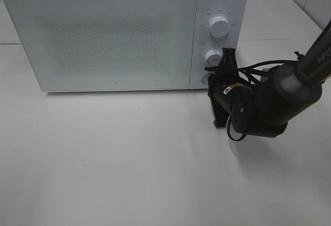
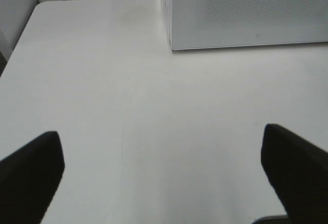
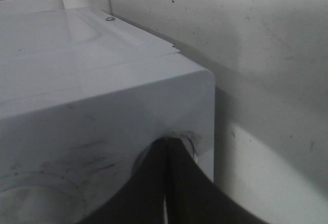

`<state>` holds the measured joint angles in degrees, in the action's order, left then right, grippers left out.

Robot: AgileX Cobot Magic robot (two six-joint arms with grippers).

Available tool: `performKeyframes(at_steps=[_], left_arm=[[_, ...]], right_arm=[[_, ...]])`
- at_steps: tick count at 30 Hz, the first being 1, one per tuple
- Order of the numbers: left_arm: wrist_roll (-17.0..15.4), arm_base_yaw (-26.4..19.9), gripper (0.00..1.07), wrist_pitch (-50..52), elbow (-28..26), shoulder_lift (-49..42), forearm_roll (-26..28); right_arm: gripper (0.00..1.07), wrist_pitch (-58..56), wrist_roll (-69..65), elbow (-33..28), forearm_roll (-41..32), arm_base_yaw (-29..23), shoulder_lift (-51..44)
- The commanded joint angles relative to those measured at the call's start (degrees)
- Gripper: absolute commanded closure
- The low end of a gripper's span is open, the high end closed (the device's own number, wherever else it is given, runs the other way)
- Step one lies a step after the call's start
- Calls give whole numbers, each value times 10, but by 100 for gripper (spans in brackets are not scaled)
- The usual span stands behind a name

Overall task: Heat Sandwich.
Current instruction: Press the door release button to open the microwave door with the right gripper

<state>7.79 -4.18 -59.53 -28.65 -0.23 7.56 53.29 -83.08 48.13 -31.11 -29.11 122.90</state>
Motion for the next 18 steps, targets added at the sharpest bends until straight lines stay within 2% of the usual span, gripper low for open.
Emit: performKeyframes(at_steps=[1, 8, 18], left_arm=[[-3, -1, 4, 4, 2, -13, 4], [-3, -1, 4, 4, 2, -13, 4], [-3, -1, 4, 4, 2, -13, 4]], right_arm=[[107, 49, 6, 15, 10, 5, -1], [106, 50, 6, 36, 20, 5, -1], [106, 120, 31, 61, 7, 5, 1]])
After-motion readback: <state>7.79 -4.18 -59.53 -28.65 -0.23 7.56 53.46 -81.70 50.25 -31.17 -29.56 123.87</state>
